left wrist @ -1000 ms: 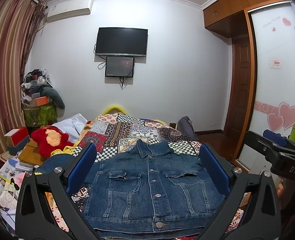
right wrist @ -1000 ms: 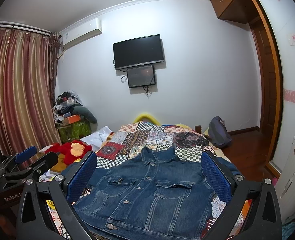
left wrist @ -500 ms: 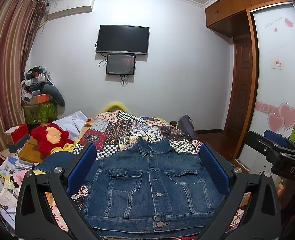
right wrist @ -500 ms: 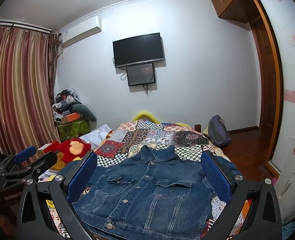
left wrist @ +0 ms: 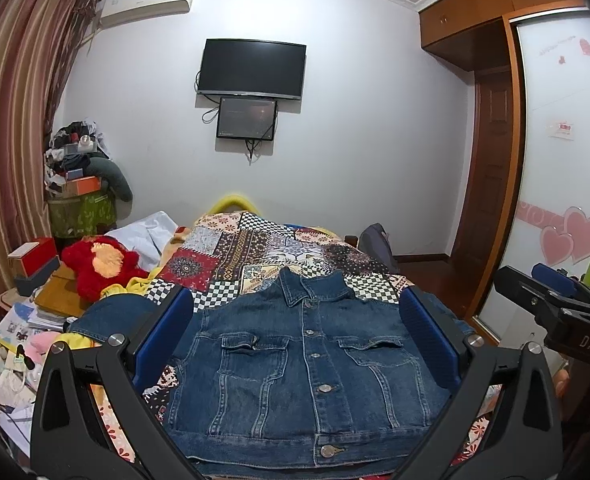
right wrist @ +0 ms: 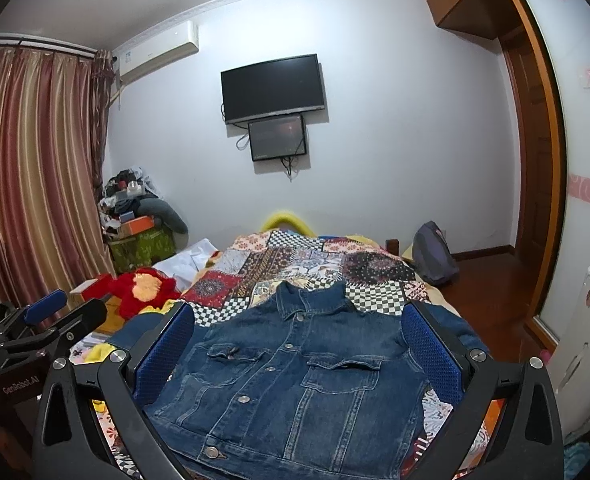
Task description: Fold large clothes
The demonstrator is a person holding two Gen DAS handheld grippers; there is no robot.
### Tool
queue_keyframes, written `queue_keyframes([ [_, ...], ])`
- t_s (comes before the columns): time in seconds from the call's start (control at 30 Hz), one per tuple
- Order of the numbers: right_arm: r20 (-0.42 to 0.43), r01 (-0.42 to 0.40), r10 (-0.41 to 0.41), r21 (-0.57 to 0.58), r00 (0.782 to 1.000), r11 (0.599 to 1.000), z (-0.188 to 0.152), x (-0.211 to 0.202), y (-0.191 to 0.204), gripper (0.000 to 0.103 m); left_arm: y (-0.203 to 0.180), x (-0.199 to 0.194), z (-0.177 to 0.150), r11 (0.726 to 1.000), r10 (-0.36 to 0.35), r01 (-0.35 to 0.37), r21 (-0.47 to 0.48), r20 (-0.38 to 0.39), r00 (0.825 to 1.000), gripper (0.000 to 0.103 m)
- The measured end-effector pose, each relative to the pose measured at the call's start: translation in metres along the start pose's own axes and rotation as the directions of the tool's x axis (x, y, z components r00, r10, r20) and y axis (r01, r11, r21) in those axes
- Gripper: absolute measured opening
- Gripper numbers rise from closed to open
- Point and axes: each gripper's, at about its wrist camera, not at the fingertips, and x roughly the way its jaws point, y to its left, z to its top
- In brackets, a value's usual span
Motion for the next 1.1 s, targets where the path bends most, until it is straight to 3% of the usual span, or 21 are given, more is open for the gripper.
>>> queue_keyframes([
  [0.47,-0.082,0.010,-0.014,-0.043,0.997,0.999,0.022,0.083,0.015,0.103,0.044,0.065,0.015,0.997,0.048,-0.050,-0.060,-0.043,0.998,0.103],
  [0.67,-0.134,-0.001,-0.011,-0.085,0.991,0.996,0.023,0.145,0.029,0.103,0.090,0.111,0.013,0.986,0.139,-0.146,-0.080,-0.090,0.986,0.103],
  [0.77,-0.160,0.004,-0.023,-0.119,0.987,0.993,0.020,0.180,0.034,0.103,0.117,0.133,0.007,0.973,0.211,-0.221,-0.068,-0.132,0.969,0.103],
  [0.9,-0.210,-0.029,0.000,-0.137,0.978,0.990,0.017,0.234,0.041,0.103,0.176,0.172,-0.009,0.939,0.317,-0.340,-0.055,-0.248,0.916,0.103],
  [0.97,-0.246,-0.064,0.030,-0.130,0.969,0.989,0.016,0.257,0.044,0.103,0.201,0.184,-0.021,0.931,0.319,-0.357,-0.075,-0.306,0.897,0.103],
  [1.1,-0.365,-0.159,0.115,-0.093,0.924,0.983,0.008,0.323,0.055,0.103,0.269,0.217,-0.056,0.894,0.240,-0.390,-0.220,-0.499,0.833,0.103],
])
